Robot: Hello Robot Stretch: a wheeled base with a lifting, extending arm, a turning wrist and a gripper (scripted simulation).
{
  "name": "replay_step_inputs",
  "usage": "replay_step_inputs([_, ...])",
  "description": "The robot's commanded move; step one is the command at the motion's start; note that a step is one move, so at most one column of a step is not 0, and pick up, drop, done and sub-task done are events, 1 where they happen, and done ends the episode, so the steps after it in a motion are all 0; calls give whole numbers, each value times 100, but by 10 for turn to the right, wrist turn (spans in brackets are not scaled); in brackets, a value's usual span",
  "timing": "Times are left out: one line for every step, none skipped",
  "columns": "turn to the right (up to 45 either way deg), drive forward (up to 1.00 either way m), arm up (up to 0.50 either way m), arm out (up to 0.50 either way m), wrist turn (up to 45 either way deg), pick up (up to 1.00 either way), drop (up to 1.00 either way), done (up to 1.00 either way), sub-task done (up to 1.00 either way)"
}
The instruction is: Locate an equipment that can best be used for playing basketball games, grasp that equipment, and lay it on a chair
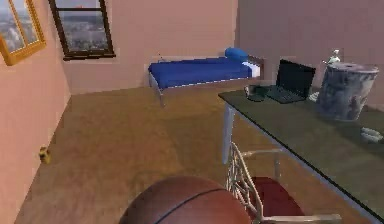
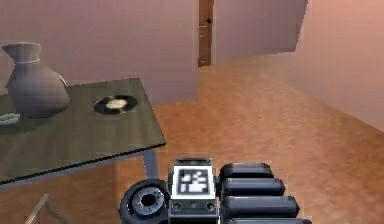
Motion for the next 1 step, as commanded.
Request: replay_step_inputs([-450, 0, 0, 0, 0, 0, 0, 0, 0])
